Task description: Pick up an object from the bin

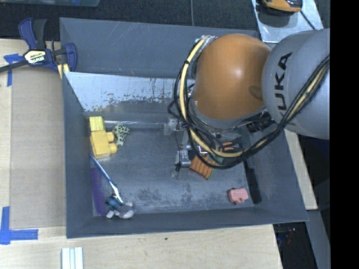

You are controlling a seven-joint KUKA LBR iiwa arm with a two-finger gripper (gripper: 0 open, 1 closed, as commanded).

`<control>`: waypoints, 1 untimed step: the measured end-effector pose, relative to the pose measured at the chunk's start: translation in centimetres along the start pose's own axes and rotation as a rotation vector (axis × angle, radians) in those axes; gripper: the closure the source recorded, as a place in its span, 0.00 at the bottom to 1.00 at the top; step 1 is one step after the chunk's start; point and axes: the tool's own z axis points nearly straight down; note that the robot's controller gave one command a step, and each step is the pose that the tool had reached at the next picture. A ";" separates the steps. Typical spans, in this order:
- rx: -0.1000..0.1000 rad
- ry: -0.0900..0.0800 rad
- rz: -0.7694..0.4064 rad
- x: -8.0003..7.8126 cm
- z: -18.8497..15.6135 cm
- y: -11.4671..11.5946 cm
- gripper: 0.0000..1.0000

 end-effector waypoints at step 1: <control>-0.002 -0.008 0.003 -0.2 -0.5 -0.1 0.00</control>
Offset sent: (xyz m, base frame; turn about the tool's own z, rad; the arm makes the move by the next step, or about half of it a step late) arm -0.0102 0.1063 -0.1667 -0.2264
